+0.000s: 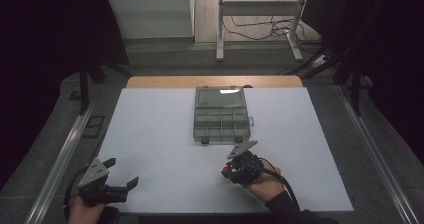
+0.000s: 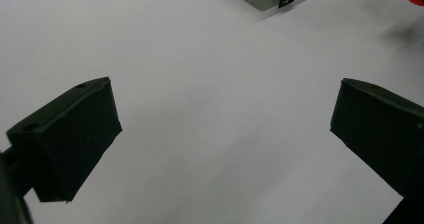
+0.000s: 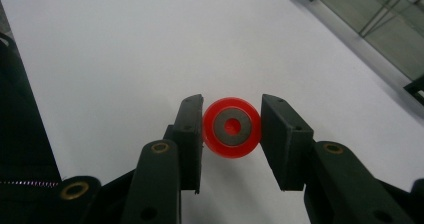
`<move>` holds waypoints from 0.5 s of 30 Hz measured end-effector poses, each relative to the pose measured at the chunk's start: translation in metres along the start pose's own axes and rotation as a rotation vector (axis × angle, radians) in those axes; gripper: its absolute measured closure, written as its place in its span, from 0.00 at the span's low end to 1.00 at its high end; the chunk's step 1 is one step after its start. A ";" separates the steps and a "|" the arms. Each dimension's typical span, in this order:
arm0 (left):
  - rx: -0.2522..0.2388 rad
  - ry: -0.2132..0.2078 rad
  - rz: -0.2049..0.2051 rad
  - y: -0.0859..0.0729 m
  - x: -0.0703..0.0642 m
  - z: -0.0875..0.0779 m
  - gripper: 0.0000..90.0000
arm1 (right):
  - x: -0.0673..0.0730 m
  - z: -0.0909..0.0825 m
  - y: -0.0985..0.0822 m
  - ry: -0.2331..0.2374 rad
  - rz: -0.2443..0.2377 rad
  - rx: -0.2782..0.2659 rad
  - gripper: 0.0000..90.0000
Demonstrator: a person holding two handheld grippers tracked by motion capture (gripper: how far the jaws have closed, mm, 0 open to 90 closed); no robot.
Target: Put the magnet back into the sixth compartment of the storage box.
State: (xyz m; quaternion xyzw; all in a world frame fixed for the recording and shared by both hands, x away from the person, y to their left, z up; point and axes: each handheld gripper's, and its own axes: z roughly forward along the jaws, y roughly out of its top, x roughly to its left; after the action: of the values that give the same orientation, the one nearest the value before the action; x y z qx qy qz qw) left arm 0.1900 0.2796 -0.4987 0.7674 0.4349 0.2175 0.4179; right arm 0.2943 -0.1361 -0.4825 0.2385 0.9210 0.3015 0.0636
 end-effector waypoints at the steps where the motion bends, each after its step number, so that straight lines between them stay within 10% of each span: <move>1: 0.000 0.000 -0.001 0.000 0.000 0.000 0.00 | -0.001 -0.001 0.000 0.001 -0.002 -0.005 0.70; 15: -0.001 -0.005 -0.006 0.000 0.001 0.000 0.00 | -0.012 -0.007 0.009 -0.007 0.029 -0.047 0.70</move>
State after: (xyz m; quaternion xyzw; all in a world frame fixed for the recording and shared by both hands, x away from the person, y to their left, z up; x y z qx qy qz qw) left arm 0.1902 0.2804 -0.4987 0.7665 0.4359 0.2145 0.4201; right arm 0.3062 -0.1394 -0.4719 0.2512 0.9099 0.3229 0.0682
